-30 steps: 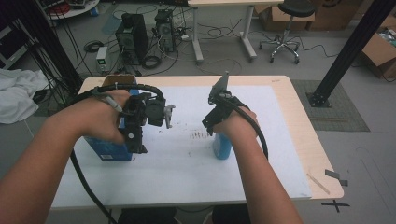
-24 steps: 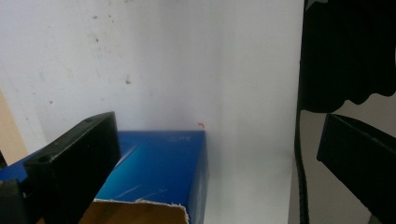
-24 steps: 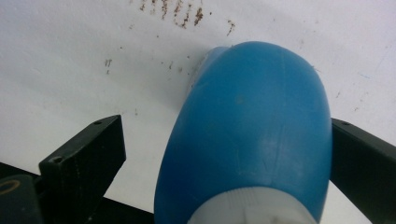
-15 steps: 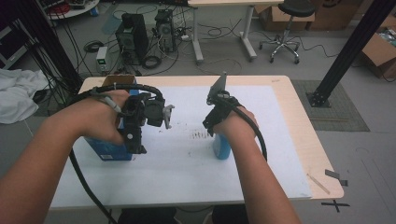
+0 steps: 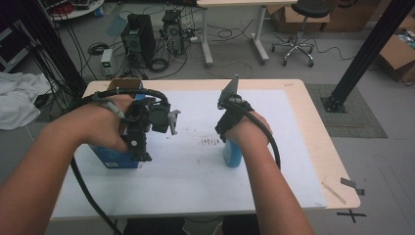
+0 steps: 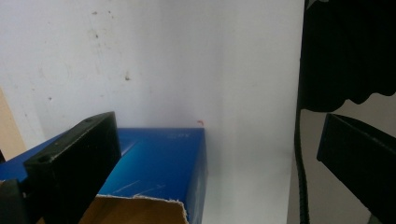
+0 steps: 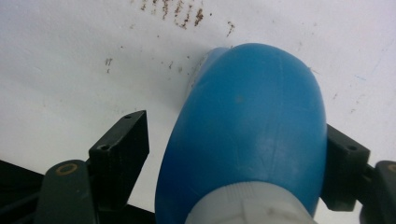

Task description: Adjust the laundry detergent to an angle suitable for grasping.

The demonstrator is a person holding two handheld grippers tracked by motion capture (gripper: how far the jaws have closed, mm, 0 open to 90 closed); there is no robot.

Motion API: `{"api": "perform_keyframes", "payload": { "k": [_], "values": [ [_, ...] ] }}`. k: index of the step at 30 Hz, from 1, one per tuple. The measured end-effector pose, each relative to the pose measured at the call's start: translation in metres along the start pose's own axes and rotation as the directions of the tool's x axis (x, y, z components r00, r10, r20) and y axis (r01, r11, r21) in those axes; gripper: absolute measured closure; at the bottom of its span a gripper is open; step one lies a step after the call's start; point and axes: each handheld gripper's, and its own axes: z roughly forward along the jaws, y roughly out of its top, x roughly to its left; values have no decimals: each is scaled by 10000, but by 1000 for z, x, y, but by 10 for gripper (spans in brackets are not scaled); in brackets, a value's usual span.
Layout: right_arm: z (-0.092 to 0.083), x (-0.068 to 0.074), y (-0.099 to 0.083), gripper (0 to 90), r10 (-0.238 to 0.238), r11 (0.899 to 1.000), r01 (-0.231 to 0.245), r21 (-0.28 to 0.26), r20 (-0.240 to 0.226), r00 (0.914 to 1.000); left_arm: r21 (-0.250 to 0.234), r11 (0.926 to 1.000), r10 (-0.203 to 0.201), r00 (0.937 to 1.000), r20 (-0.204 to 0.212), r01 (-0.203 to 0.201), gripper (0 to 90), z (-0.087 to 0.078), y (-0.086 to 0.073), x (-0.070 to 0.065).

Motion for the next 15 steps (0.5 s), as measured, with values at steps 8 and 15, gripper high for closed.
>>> {"api": "perform_keyframes", "payload": {
  "k": [8, 15],
  "values": [
    [-1, -1, 0, 259, 6, 10000, -6, -33, 89, 10000, -28, 10000, -60, 10000, -12, 60, 1, 0, -2, 0],
    [0, 1, 2, 280, 25, 9999, -22, -98, 310, 9995, -39, 10000, -26, 10000, -1, 26, 1, 1, -4, -1]
  ]
}}
